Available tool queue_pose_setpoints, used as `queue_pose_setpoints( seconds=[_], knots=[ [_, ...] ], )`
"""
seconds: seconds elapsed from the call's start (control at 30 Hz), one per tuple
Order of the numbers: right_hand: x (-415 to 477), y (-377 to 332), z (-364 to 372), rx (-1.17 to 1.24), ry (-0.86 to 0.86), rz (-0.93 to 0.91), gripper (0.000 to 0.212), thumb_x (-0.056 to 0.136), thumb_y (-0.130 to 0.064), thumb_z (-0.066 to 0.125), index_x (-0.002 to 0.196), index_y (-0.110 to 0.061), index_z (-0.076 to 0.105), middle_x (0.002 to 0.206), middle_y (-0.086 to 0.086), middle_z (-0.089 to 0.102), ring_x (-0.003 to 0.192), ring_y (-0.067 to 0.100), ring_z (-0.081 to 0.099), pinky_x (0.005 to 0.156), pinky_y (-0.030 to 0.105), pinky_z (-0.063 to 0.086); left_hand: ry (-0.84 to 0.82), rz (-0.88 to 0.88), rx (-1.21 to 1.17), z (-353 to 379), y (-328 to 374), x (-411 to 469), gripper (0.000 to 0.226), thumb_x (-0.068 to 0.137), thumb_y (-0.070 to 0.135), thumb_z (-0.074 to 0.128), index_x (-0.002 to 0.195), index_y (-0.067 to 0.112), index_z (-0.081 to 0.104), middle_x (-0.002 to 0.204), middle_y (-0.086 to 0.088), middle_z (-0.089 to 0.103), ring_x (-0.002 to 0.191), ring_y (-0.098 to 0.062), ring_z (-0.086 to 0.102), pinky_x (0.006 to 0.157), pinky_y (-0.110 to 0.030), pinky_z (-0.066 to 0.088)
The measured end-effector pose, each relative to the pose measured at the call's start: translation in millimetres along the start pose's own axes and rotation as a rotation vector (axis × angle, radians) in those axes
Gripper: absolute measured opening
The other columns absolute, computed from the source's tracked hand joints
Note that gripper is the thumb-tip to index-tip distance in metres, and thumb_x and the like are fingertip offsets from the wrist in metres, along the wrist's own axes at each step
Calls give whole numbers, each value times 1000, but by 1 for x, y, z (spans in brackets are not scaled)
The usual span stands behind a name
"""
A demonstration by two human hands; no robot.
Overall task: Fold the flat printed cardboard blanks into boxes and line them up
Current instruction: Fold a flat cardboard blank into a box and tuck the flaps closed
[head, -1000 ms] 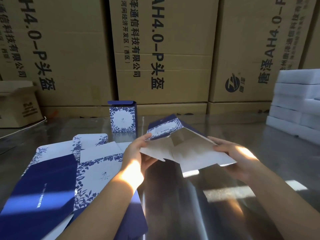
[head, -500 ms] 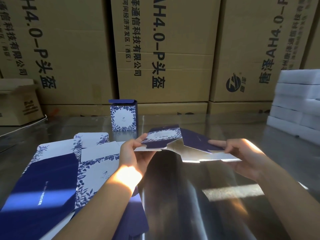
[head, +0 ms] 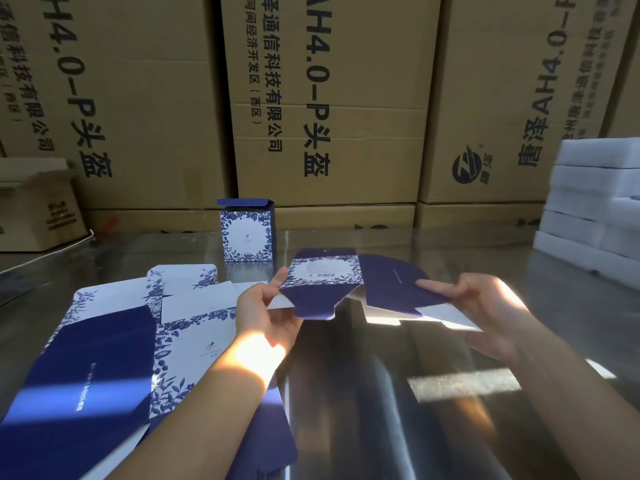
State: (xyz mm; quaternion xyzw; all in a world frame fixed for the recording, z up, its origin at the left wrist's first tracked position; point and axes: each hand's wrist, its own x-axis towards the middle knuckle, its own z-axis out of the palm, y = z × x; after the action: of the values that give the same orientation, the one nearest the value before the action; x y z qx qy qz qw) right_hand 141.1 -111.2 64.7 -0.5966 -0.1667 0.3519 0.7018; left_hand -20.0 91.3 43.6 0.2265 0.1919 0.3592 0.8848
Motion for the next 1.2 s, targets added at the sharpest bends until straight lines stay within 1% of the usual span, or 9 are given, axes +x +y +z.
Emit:
queue_pose_setpoints(
  seconds=[0.13,0.27,0.4,0.53,0.63,0.73,0.87,1.03,1.2],
  knots=[
    [7,4,1,-26,55,-13,41,83,-22,38,109,-13,70,94,13,69,48,18,58,38,21,41,-73,15,134,1,-2,-1,26,86,8,48,91,11,74,87,-12,73,65,-30,70,48,-33,55],
    [11,8,3,-112,152,-52,24,84,-24,60,104,-20,72,85,7,74,53,19,64,37,24,42,-140,-16,275,2,-4,0,11,85,13,64,85,9,74,82,-9,74,64,-26,70,49,-32,55],
    [14,9,2,-165,206,-102,23,87,-14,59,103,-24,73,101,6,73,76,21,67,54,27,48,-96,-41,276,-1,-9,9,22,89,-2,52,98,14,65,76,-6,73,75,-24,68,87,-43,54],
    [15,7,-4,-135,192,-76,30,88,-9,56,111,-24,68,116,9,66,85,22,62,63,27,47,-131,-40,233,-3,-6,12,27,90,-5,45,96,14,63,74,-3,73,63,-19,69,65,-26,56],
    [14,6,-2,-136,168,-88,31,89,-11,55,115,-25,66,116,9,66,83,22,61,59,27,46,-188,-27,185,-2,-4,9,25,88,0,52,99,15,67,84,-7,74,75,-24,69,74,-36,57],
    [14,7,1,-72,134,-119,28,90,-16,57,115,-26,65,104,3,72,72,18,65,53,26,47,-329,-38,217,2,-1,1,42,66,15,71,108,11,67,99,-12,72,82,-28,71,60,-36,59],
    [15,11,3,-9,8,-135,27,88,-29,62,110,-15,69,82,2,70,66,15,65,57,27,48,-447,-146,301,3,-5,0,58,66,38,61,121,21,61,99,-4,72,79,-22,71,68,-32,55],
    [17,13,5,67,54,-209,38,89,-52,50,107,-20,60,94,6,71,86,24,66,69,37,52,-484,-140,376,4,-11,5,53,69,45,57,117,24,61,86,-2,74,76,-19,72,65,-29,56],
    [15,13,10,118,-108,-340,43,96,-34,33,82,-24,72,75,-5,66,58,11,59,53,27,49,-457,-211,419,2,-14,7,53,69,51,58,108,17,69,93,-9,73,81,-23,71,69,-33,56]
  ],
)
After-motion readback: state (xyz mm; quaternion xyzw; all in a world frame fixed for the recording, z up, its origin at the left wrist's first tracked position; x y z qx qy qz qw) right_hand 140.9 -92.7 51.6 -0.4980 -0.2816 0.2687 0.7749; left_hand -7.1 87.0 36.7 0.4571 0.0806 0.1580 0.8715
